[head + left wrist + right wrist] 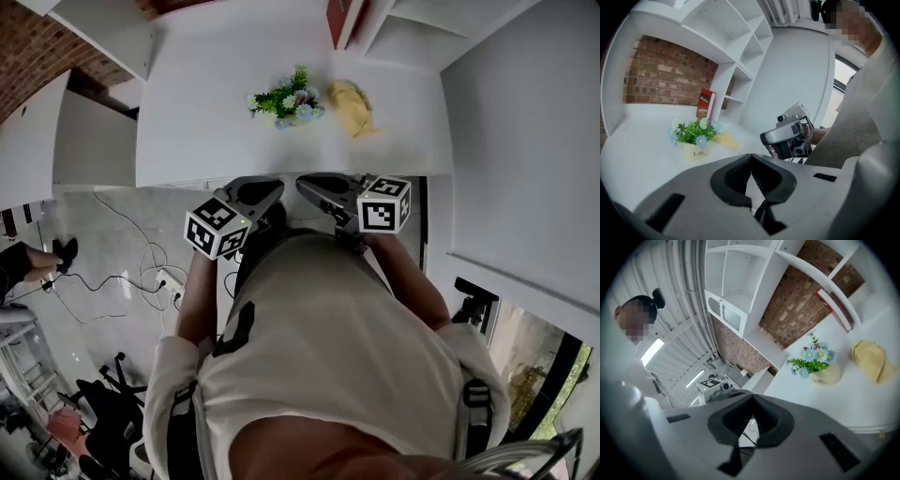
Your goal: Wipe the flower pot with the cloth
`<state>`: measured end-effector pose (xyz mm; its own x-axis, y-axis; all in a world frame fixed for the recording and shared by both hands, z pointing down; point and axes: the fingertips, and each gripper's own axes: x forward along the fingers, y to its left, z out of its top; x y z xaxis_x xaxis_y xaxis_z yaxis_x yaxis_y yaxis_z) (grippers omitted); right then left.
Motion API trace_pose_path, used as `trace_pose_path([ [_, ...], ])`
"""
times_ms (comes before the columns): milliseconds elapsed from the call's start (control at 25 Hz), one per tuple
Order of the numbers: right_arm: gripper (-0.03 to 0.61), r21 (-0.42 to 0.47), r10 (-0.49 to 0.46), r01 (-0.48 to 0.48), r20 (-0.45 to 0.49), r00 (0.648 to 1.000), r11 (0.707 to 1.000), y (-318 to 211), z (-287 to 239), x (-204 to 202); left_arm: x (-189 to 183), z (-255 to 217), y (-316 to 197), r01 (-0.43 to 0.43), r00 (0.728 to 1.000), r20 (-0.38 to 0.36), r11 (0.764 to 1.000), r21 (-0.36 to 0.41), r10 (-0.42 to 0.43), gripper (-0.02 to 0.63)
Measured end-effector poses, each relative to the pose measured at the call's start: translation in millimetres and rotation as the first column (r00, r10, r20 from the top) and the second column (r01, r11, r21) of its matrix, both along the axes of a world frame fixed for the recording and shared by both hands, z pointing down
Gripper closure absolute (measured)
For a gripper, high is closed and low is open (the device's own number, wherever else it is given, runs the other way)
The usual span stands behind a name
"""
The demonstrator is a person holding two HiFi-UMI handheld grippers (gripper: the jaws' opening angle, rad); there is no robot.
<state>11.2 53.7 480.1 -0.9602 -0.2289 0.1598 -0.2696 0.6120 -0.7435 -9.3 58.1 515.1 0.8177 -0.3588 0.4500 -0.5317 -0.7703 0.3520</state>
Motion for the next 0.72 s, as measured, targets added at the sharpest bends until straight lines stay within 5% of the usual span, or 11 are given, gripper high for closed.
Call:
trace_pose_path([
  [360, 0.568, -0.061, 0.024, -0.021, 0.059, 0.998, 0.998, 64, 8, 62, 41, -9, 43, 0.070, 0.997, 0.021, 0.998, 0.000, -0.070, 0.592],
  [720, 0.568, -0.143, -0.044, 0.058, 0.096, 0.994, 0.988, 139, 33, 61, 55, 36, 136, 0.113, 0.989, 0.106, 0.989, -0.097, -0.103, 0.592],
])
